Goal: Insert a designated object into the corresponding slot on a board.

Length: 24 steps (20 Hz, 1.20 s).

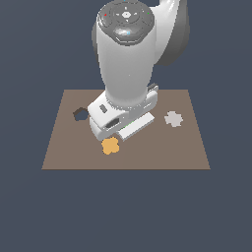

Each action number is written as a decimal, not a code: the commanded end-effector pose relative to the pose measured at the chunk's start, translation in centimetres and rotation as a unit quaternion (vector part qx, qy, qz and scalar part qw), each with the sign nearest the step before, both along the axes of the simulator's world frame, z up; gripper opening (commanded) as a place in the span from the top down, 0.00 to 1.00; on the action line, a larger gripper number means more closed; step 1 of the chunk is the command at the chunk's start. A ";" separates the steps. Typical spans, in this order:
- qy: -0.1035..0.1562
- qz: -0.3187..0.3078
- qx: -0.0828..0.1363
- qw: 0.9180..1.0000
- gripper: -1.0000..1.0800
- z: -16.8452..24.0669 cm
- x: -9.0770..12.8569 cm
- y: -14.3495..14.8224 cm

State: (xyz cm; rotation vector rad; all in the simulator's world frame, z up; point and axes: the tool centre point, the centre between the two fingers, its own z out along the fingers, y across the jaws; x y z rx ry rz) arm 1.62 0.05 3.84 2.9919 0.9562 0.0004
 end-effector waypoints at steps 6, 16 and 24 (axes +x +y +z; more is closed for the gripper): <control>0.000 0.148 0.000 0.989 1.00 0.1 -4.6 2.9; 0.000 0.248 0.000 0.969 1.00 0.2 -8.2 3.9; 0.000 0.262 -0.001 0.965 1.00 0.2 -8.7 3.9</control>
